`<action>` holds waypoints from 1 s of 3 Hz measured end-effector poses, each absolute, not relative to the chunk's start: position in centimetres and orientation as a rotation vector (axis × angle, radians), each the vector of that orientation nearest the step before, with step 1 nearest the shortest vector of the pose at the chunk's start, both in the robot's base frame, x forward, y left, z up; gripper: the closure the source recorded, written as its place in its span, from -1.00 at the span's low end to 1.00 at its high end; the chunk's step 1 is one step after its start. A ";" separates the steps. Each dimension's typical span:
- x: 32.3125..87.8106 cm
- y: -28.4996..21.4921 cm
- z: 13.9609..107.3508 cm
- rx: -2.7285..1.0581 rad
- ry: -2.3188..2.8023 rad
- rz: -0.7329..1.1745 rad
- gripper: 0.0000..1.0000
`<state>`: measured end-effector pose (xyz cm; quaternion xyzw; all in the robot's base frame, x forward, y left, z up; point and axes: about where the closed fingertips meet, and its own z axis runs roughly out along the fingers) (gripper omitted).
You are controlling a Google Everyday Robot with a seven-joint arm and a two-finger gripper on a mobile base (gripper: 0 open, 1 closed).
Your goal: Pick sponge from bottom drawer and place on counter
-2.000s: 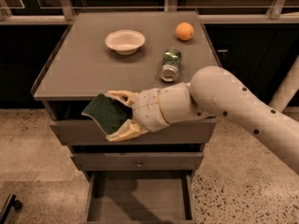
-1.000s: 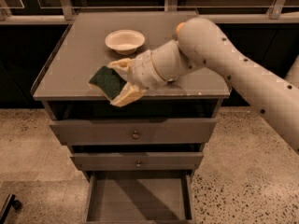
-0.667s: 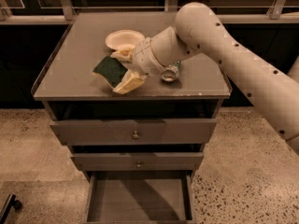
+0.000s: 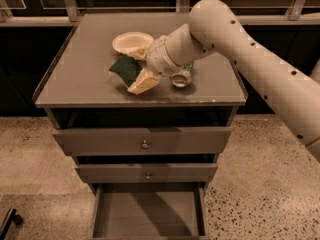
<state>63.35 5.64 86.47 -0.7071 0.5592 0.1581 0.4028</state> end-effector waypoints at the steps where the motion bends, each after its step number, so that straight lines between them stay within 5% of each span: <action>1: 63.4 5.6 86.5 -1.787 1.413 0.399 0.18; 3: 63.4 5.6 86.5 -1.787 1.413 0.400 -0.75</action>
Offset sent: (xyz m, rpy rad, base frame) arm 0.0000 0.0000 0.0000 0.0000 0.0000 0.0000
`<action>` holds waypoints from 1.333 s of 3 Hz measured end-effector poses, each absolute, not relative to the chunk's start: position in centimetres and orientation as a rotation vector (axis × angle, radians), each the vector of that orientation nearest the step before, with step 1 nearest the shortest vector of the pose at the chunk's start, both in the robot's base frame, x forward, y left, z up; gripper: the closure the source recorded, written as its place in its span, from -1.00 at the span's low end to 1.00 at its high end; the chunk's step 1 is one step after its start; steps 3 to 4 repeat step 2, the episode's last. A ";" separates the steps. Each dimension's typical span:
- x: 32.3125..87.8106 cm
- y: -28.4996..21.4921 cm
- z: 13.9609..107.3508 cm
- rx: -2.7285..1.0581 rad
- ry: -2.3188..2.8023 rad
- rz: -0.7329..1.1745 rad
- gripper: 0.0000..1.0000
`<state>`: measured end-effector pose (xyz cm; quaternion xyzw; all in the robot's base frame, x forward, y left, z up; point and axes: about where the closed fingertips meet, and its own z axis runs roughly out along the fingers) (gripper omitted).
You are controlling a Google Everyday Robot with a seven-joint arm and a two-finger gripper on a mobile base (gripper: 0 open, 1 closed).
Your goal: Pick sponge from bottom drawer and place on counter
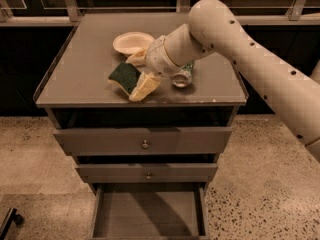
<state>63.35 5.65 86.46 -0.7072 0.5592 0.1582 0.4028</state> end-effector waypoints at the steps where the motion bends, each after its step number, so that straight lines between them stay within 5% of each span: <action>1: 63.3 5.7 86.5 -1.787 1.413 0.400 -1.00; 4: 63.3 5.7 86.5 -1.787 1.413 0.400 -1.00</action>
Offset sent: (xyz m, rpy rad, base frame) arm 0.0000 0.0000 0.0000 0.0000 0.0000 0.0001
